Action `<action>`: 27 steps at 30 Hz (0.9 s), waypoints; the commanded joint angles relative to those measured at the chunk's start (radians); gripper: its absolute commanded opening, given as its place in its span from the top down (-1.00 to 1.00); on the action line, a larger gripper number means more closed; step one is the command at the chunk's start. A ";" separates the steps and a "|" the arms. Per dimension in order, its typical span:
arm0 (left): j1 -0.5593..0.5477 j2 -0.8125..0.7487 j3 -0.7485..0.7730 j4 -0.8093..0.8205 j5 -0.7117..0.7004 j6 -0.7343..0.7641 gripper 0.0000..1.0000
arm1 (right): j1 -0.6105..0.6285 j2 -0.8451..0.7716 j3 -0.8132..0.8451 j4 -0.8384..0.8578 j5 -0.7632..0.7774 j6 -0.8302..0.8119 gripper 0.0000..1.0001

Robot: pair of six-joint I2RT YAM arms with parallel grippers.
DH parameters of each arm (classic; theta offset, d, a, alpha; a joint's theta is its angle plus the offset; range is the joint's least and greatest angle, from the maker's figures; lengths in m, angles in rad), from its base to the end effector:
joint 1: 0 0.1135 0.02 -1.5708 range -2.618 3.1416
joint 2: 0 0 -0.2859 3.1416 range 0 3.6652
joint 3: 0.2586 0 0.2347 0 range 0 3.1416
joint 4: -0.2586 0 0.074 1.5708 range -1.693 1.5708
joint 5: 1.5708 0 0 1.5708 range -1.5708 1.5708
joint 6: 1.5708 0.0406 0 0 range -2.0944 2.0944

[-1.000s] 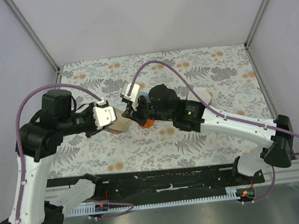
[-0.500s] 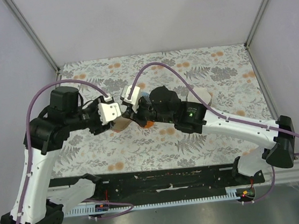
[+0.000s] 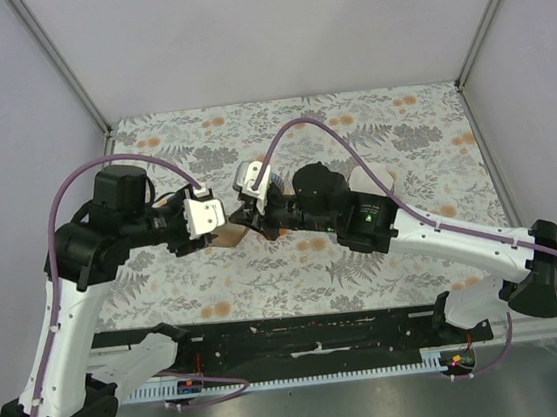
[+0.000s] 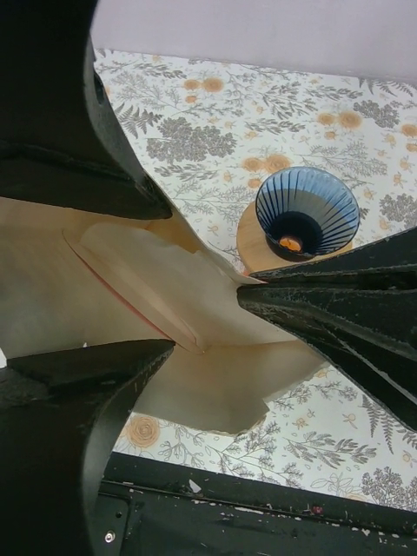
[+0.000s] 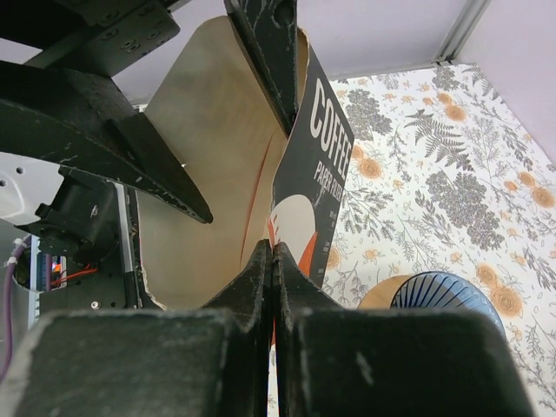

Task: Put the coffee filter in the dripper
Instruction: Pick up the coffee filter from the coffee filter holder.

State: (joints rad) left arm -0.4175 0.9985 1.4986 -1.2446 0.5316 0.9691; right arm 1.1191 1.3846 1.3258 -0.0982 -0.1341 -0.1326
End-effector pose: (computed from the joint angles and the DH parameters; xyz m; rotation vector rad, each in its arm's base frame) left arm 0.0974 -0.0657 0.4415 1.6054 1.5219 -0.3132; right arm 0.1304 0.2812 0.4232 -1.1370 1.3971 0.8337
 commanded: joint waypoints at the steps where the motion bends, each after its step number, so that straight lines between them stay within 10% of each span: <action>1: 0.005 0.017 -0.008 -0.003 0.066 0.039 -0.24 | 0.031 -0.027 0.064 0.143 -0.070 0.021 1.00; 17: 0.003 -0.009 -0.032 0.016 0.016 0.040 0.42 | 0.031 0.021 0.110 0.100 0.031 0.045 1.00; 21: 0.003 -0.015 -0.031 0.013 0.018 0.043 0.96 | 0.031 0.022 0.108 0.100 0.028 0.044 1.00; 27: 0.003 -0.018 0.073 0.008 0.054 -0.016 0.96 | -0.019 0.014 0.082 0.065 0.080 0.065 1.00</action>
State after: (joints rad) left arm -0.4164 0.9943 1.4796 -1.2507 0.5537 0.9840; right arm 1.1381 1.4178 1.3891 -0.0654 -0.0849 -0.1001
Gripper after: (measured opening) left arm 0.028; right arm 0.007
